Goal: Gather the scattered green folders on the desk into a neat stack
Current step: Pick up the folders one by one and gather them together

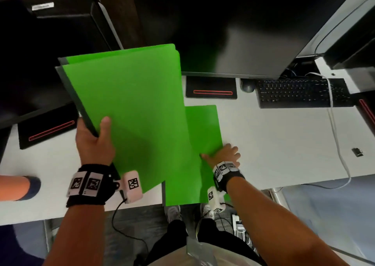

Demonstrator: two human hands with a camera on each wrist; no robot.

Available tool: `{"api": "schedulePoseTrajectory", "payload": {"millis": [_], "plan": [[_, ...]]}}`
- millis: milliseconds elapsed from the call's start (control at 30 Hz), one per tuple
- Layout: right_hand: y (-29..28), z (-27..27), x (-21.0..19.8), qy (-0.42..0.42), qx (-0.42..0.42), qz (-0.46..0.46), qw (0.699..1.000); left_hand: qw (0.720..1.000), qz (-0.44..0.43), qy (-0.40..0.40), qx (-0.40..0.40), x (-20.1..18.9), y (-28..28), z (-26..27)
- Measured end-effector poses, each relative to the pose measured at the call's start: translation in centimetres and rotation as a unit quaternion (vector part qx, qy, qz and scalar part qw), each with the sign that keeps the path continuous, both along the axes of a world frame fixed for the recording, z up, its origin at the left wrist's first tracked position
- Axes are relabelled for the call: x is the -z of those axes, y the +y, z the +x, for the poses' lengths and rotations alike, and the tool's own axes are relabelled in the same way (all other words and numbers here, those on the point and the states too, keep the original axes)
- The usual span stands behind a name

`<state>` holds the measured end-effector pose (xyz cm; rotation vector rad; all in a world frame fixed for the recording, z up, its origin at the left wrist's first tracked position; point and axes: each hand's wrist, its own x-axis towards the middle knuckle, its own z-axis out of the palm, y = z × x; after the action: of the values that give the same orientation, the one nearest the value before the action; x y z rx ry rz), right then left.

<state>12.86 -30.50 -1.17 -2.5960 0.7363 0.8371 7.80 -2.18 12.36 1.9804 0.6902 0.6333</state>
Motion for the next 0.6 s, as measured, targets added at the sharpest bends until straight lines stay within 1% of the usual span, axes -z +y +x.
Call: {"api": "schedulePoseTrajectory", "payload": {"millis": [67,100,200,300,433,500,600], "plan": [[0.1,-1.1,1.3,0.003,-0.015,-0.05,0.999,1.0,-0.001,-0.003,-0.009,0.0,1.3,-0.5],[0.2,-1.1,1.7,0.001,-0.008,-0.053,0.999,1.0,-0.001,-0.005,-0.014,0.0,1.9,-0.7],[0.4,-0.5,1.8,0.011,0.031,-0.03,0.999,0.999,-0.016,-0.009,-0.034,0.4,3.2,-1.1],[-0.1,0.2,1.9,0.039,0.06,-0.009,0.997,0.999,-0.025,-0.01,-0.036,0.1,2.9,-1.0],[-2.0,0.6,2.3,0.051,0.101,0.073,0.991,0.999,-0.027,-0.017,-0.031,0.1,2.6,-0.7],[-2.7,0.7,1.9,0.042,0.103,0.093,0.989,0.999,-0.026,-0.02,-0.029,0.1,2.6,-0.5],[-3.7,1.1,1.3,-0.003,0.096,0.105,0.99,0.999,-0.032,-0.027,-0.028,0.3,2.5,-0.2]]}}
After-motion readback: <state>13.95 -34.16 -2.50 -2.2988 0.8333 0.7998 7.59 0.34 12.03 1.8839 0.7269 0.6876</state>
